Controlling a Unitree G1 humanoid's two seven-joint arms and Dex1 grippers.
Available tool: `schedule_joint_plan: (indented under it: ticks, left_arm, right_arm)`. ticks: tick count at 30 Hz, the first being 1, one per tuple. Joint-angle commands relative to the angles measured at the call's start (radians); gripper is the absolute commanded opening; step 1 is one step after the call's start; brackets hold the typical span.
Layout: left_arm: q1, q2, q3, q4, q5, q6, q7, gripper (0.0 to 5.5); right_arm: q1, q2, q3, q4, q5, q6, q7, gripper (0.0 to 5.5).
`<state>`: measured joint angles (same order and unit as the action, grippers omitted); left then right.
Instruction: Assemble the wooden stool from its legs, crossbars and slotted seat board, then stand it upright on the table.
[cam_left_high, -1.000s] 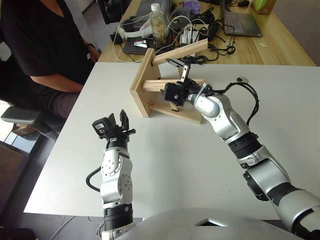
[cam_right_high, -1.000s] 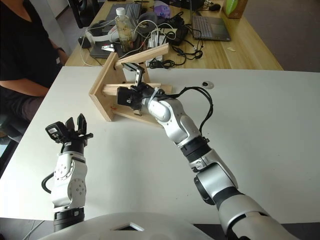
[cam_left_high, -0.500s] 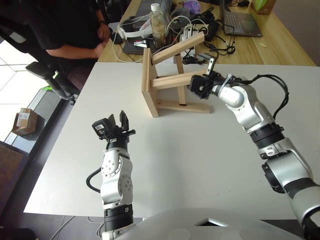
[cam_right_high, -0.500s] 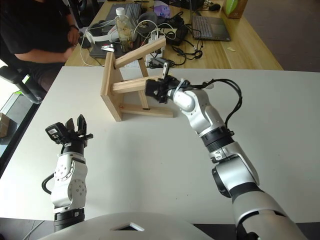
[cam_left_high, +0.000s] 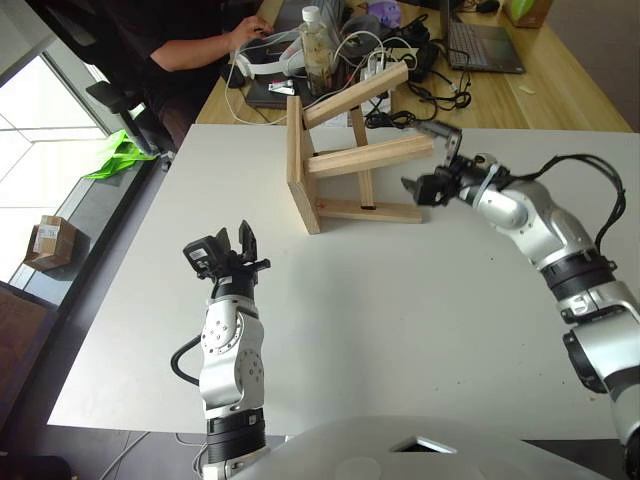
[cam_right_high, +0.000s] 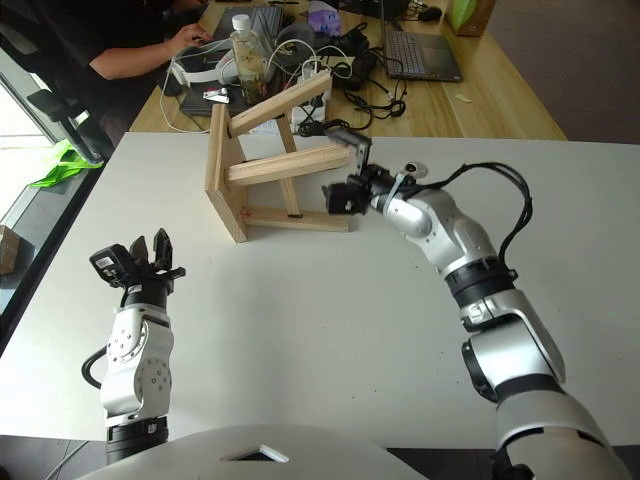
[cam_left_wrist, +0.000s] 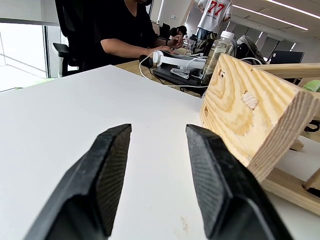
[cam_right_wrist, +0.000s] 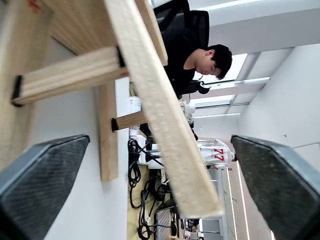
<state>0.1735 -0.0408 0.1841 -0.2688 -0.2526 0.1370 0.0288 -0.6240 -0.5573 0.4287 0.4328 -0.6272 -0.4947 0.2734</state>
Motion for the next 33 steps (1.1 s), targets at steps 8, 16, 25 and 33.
schedule_joint_plan:
  ticks: [8,16,25,33]
  left_arm:
    - [-0.004,0.002,-0.01,-0.008,0.0,0.015,0.001,2.03]
    - [-0.012,0.0,-0.011,-0.001,0.0,0.01,0.004,2.03]
    - [-0.006,-0.004,-0.013,-0.003,0.003,0.006,0.005,2.03]
    - [-0.01,0.002,-0.012,0.0,0.004,0.005,0.001,2.03]
  right_arm:
    - [-0.015,0.039,0.01,-0.069,-0.174,0.081,-0.159,4.39]
    - [-0.061,0.075,0.044,0.012,-0.23,0.085,-0.224,3.19]
    - [-0.071,0.065,0.049,0.034,-0.227,0.073,-0.228,1.63]
    - [-0.035,0.018,0.029,-0.021,-0.208,0.058,-0.206,1.29]
